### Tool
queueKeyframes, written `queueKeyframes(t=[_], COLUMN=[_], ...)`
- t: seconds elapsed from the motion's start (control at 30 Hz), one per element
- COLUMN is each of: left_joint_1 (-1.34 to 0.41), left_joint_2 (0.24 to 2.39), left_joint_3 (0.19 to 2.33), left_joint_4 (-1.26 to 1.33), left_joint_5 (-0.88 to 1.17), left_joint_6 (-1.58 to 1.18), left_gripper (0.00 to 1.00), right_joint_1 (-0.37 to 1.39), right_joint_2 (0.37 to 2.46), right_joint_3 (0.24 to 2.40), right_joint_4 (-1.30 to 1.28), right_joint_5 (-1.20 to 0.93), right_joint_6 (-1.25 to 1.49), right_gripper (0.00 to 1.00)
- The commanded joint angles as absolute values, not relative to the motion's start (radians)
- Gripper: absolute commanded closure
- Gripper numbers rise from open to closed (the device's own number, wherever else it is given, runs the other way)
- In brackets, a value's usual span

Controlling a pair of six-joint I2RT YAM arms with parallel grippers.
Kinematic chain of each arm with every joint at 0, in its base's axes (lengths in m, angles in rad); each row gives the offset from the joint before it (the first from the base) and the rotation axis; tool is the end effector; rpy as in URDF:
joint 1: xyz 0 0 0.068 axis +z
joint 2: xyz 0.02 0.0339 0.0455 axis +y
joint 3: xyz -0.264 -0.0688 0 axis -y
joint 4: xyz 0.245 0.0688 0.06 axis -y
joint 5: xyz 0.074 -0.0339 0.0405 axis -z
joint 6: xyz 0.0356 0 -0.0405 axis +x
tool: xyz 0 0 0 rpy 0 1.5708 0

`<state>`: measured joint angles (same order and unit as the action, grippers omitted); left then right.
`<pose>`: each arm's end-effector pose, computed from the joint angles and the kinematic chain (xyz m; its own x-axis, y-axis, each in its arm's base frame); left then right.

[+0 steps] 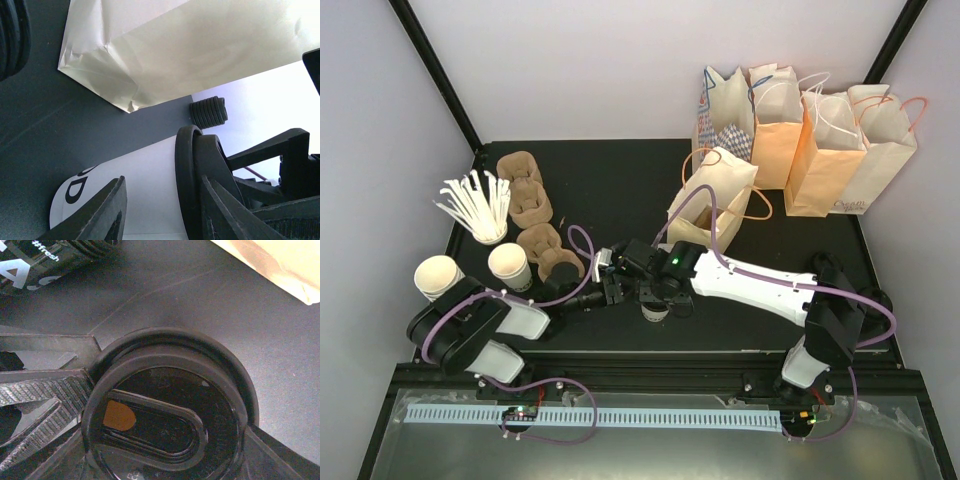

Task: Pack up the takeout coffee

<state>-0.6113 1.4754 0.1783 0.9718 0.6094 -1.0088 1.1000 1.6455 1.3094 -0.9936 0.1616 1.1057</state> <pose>0.1657 -0.1410 0.1237 -0.9135 -0.2071 -0.3501 0.2660 0.3472 -0.8993 0.1488 0.2798 0.2466 -0.9681 0.0426 -0.2467 0.0070 0.9897 0.1433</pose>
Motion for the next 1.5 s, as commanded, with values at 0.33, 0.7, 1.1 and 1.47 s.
queueKeyframes(t=[0.33, 0.7, 1.1, 1.47], left_joint_1=[-0.683, -0.683, -0.609, -0.503], left_joint_2=[1.339, 1.287, 1.116, 1.099], left_joint_3=[0.260, 0.423, 0.545, 0.512], left_joint_4=[0.085, -0.069, -0.243, -0.242], left_joint_5=[0.621, 0.635, 0.641, 0.760], left_joint_6=[-0.828, -0.770, -0.749, -0.706], left_gripper=[0.56, 0.51, 0.27, 0.26], right_joint_1=[1.109, 1.076, 1.014, 1.015], right_joint_2=[1.764, 1.649, 1.636, 1.583], right_joint_3=[1.377, 1.381, 1.376, 1.287], right_joint_4=[-1.003, -0.954, -0.999, -0.905], right_joint_5=[0.071, 0.070, 0.045, 0.135], right_joint_6=[1.004, 0.944, 0.909, 0.619], right_gripper=[0.37, 0.32, 0.40, 0.30])
